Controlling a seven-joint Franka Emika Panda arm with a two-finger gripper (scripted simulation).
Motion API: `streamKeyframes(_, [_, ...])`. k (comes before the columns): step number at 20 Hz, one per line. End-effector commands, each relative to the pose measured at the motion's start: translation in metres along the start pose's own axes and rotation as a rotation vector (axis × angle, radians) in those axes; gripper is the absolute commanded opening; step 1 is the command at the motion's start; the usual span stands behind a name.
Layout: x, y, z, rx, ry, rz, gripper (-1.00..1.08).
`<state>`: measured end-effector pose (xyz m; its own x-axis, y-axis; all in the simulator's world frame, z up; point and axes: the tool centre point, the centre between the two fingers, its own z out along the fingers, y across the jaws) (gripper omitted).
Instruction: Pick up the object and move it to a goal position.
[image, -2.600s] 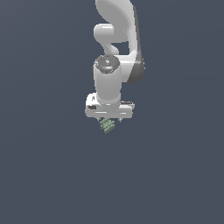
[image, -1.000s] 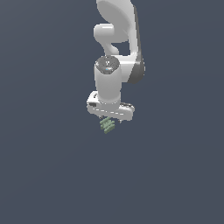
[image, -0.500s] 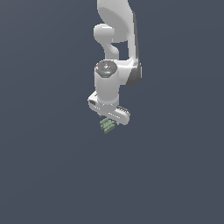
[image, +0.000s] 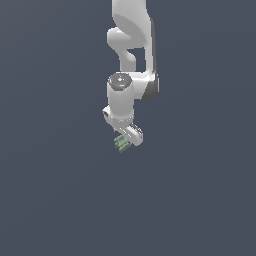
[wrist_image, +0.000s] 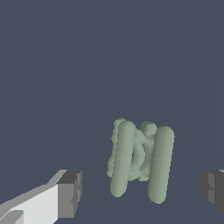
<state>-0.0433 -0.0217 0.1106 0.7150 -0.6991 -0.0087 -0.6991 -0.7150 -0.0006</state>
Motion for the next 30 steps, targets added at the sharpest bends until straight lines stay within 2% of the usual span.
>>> streamKeyframes(1, [-0.001,0.003,0.003,0.0,0.003,0.05,1.0])
streamKeyframes(8, [-0.002,0.008,0.009,0.0,0.008,0.128,1.0])
streamKeyframes(16, [-0.002,0.009,0.012,0.0,0.008,0.136,1.0])
streamKeyframes(30, [-0.002,0.009,0.059,0.0,0.009,0.141,1.0])
